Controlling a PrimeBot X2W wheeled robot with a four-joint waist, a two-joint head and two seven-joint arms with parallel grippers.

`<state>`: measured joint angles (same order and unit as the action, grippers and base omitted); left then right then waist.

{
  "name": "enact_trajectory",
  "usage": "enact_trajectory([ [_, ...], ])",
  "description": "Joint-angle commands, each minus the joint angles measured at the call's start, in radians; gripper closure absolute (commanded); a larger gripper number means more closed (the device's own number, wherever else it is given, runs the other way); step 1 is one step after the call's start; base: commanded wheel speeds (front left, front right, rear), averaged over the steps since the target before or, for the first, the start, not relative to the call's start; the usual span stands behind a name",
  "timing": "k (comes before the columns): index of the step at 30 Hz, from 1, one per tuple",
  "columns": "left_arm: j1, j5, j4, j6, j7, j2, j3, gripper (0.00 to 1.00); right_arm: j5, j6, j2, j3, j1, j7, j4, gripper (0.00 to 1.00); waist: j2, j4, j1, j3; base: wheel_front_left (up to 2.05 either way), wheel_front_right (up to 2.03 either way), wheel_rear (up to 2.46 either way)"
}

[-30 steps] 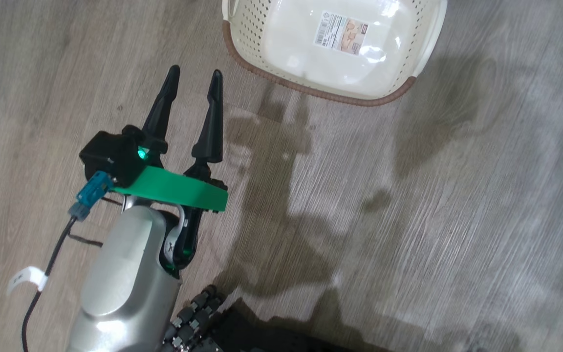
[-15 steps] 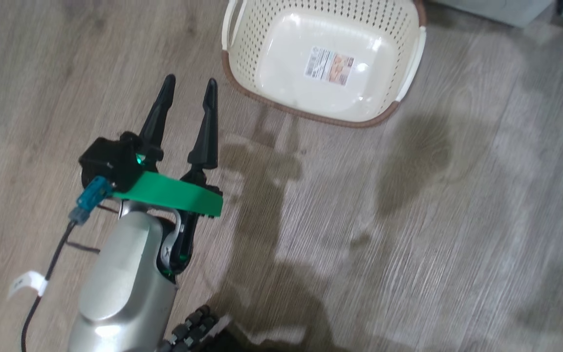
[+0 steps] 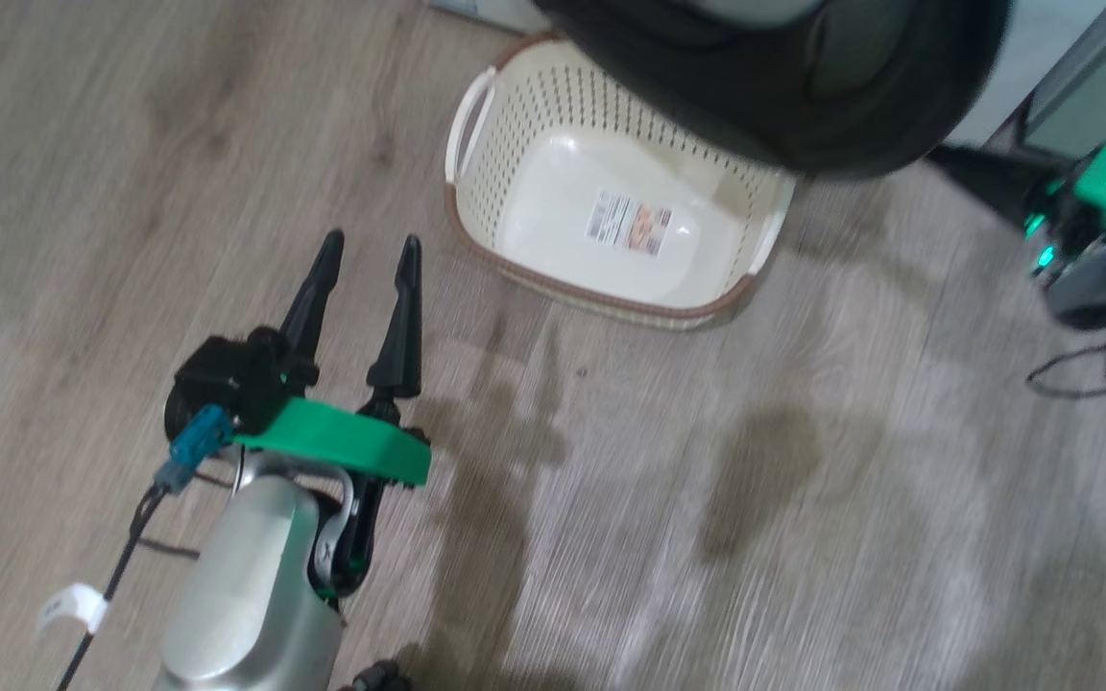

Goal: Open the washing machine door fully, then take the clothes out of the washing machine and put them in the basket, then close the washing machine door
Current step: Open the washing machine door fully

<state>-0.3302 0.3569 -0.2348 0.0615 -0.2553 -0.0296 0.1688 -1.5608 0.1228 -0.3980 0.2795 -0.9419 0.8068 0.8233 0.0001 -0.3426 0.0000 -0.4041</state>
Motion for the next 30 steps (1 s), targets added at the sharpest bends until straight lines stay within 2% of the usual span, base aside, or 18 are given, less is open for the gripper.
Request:
enact_trajectory([
  [1,0.010,-0.013,0.024,-0.002,-0.006,-0.021,-0.044,0.00,-0.011,0.008,0.018,0.013,0.028,0.015,-0.047,1.00,-0.0001,0.006,0.0000,0.042,0.00,0.00,0.00],
  [15,0.084,-0.067,0.002,0.012,-0.006,-0.021,-0.081,0.00,-0.035,0.008,0.089,0.044,0.240,0.047,-0.089,1.00,-0.0001,0.043,0.0000,0.203,0.00,0.00,0.00],
  [24,0.119,-0.079,0.004,0.016,-0.006,-0.021,-0.101,0.00,-0.047,0.008,0.068,0.001,0.281,0.024,-0.092,1.00,-0.0001,0.071,0.0000,0.238,0.00,0.00,0.00],
  [30,0.112,-0.074,0.021,0.018,-0.006,-0.021,-0.109,0.00,-0.039,0.008,0.019,-0.049,0.251,-0.022,-0.083,1.00,-0.0001,0.086,0.0000,0.192,0.00,0.00,0.00],
])
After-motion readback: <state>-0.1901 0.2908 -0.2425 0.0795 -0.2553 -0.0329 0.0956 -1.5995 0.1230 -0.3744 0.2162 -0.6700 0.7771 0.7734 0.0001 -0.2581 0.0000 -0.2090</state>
